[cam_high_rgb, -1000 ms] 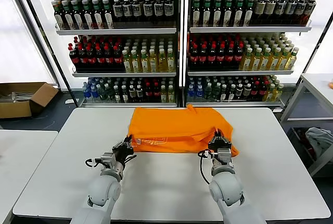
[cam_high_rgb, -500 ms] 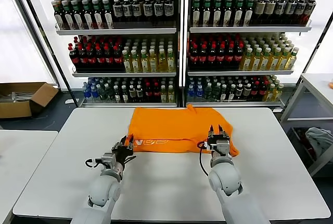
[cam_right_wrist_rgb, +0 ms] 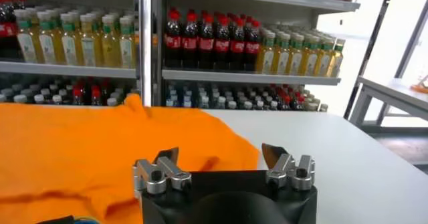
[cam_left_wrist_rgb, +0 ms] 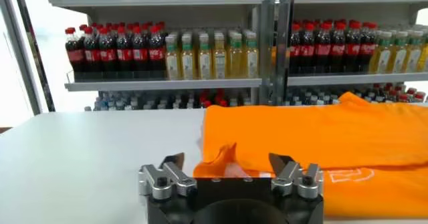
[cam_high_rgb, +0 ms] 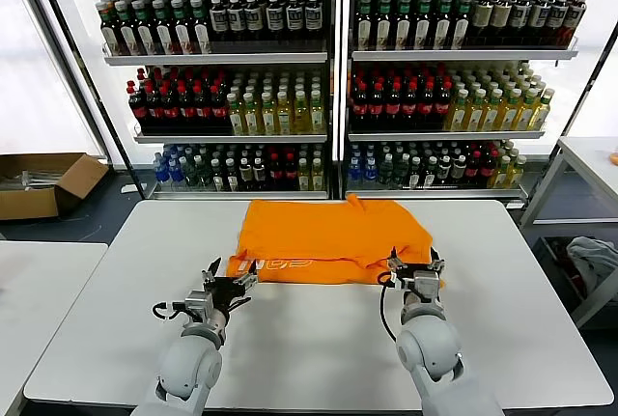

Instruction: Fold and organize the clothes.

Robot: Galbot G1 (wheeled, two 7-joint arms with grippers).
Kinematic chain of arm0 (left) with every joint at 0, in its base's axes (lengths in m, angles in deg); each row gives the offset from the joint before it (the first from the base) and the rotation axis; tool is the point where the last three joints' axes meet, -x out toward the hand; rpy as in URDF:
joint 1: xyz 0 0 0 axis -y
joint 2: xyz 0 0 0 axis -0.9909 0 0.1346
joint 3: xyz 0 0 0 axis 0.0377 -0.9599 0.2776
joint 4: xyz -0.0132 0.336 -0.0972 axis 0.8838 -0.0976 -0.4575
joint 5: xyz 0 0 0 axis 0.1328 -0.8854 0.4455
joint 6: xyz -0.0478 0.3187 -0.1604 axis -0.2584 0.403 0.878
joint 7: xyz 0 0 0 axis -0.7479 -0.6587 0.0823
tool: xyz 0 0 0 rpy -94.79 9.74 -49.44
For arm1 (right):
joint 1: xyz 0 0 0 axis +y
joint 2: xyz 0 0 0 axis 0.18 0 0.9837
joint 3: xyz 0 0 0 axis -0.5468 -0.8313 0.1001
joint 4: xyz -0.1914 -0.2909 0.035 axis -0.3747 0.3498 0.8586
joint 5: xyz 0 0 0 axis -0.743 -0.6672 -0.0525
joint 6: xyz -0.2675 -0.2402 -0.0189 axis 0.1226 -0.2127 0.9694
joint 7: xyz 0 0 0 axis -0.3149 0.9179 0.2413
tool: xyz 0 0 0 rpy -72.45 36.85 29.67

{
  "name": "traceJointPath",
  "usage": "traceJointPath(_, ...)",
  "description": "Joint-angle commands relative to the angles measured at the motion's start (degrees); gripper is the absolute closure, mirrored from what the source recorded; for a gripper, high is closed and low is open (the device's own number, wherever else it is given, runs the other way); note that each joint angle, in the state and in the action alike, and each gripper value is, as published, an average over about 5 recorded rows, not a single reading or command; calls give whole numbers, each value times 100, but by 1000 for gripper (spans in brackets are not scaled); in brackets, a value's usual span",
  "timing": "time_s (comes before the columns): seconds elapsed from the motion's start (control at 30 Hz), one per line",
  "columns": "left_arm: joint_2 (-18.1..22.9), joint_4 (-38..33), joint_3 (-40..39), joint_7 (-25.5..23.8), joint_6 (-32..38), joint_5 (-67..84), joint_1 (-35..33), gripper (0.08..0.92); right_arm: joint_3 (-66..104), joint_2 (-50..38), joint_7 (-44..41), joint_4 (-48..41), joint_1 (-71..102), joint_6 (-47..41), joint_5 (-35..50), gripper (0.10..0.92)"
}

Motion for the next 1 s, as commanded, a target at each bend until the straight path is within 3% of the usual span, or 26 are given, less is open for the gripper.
traceJointPath(0.03,-21,-302,22,16,-183,-157,-273,180,196,-93,52,408,660,-79,72,203)
traceJointPath(0.27,-30,-191,0,14,-232,-211,-225,177,342,-41,183,252,618,-124,374,213)
traceJointPath(0.47,-72,-13,-7,12,-251,-209,-98,177,417,-18,190,-6,458,-130,491,291)
traceJointPath(1.0,-113,405,-13,-1,-406,-98,103,186,347,62,135,-314,273,-170,525,333)
